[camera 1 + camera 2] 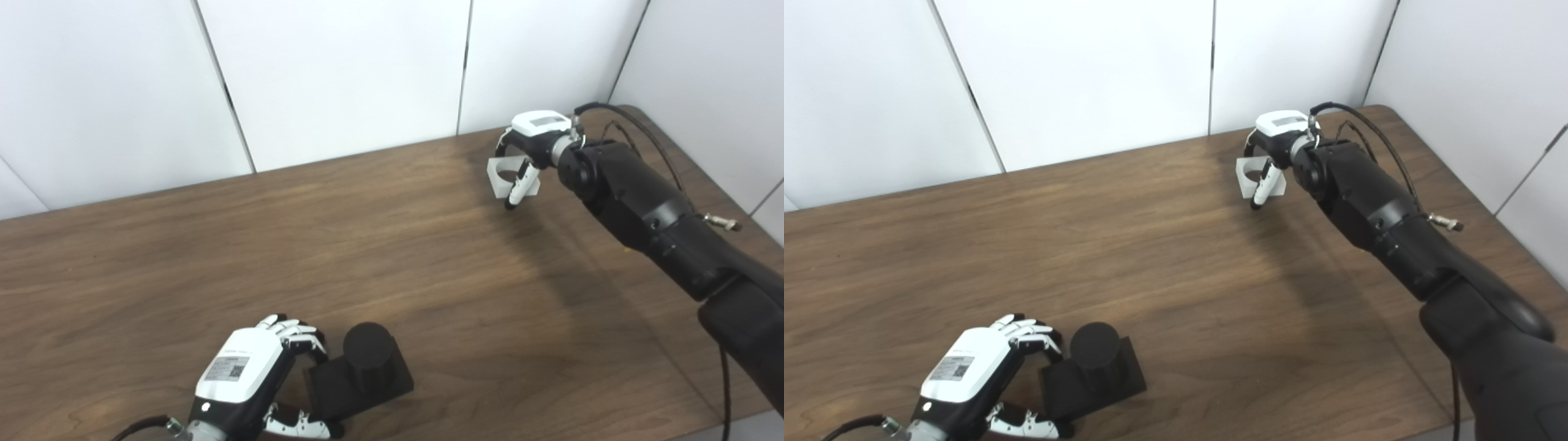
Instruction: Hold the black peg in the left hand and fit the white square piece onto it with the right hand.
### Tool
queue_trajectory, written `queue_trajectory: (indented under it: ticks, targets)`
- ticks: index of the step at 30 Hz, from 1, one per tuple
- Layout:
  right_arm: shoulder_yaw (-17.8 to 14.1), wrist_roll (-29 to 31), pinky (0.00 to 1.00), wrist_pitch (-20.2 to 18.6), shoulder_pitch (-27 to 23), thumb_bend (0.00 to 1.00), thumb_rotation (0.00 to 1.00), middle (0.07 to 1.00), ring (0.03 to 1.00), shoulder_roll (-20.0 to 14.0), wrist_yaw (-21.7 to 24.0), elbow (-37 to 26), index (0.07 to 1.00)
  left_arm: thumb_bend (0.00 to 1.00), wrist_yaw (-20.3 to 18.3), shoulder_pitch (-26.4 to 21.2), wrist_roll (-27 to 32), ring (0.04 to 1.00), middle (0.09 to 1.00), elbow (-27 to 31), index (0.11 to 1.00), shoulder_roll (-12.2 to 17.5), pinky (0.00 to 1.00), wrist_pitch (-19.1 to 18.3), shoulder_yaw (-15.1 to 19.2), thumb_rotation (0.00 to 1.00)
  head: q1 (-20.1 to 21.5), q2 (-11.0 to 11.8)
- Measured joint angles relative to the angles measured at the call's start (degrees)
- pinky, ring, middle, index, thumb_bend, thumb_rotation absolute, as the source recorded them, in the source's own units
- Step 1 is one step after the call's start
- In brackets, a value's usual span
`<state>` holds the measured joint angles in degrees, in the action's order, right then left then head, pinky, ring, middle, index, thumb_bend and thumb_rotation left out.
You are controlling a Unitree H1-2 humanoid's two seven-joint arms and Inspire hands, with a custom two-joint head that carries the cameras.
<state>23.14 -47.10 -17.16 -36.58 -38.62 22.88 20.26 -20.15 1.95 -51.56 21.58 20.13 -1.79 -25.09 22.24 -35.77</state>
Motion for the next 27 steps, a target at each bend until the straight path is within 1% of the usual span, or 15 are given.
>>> queue_trajectory:
  ticks: [4,11,16,18,19,24,27]
  targets:
    - [0.0,0.0,0.92,0.8,0.1,0.88,0.27,0.915,0.966,0.0,-0.7,0.3,0.733,0.52,0.0,0.1,0.0,0.85,0.777,0.0,0.488,-0.1,0.93,0.0,0.1,0.05,0.0,-0.2]
    - [0.0,-0.1,0.92,0.8,0.4,0.87,0.27,0.915,0.97,-0.1,-0.7,0.8,0.737,0.52,-0.3,0.3,0.0,0.846,0.775,0.2,0.488,-0.2,0.94,0.0,0.4,0.05,0.1,-0.4]
    - [0.0,-0.9,0.92,0.6,0.4,0.86,0.27,0.917,0.97,-0.1,-0.3,0.8,0.739,0.52,-0.3,0.3,0.0,0.847,0.774,0.2,0.488,-0.2,0.93,0.0,0.5,0.05,0.1,-0.4]
    - [0.1,-1.3,0.92,0.5,0.4,0.85,0.29,0.918,0.967,-0.2,0.1,0.8,0.742,0.52,-0.3,0.3,0.0,0.845,0.772,0.2,0.488,-0.3,0.93,0.0,0.5,0.05,0.1,-0.4]
    - [0.1,-1.4,0.91,0.5,0.4,0.86,0.27,0.91,0.958,-0.2,0.3,0.8,0.736,0.52,-0.3,0.3,0.0,0.845,0.772,0.2,0.488,-0.3,0.92,0.0,0.6,0.05,0.1,-0.4]
    - [0.0,-1.5,0.91,0.4,0.4,0.85,0.28,0.907,0.953,-0.3,0.9,0.7,0.737,0.52,-0.4,0.3,0.0,0.848,0.774,0.2,0.488,-0.3,0.93,0.0,0.7,0.05,-0.2,-0.5]
    - [-0.1,-1.5,0.9,0.4,0.6,0.84,0.27,0.903,0.947,-0.4,1.1,0.3,0.723,0.52,-0.4,0.4,0.1,0.845,0.772,0.3,0.488,-0.3,0.92,0.0,0.7,0.05,-0.1,-0.5]
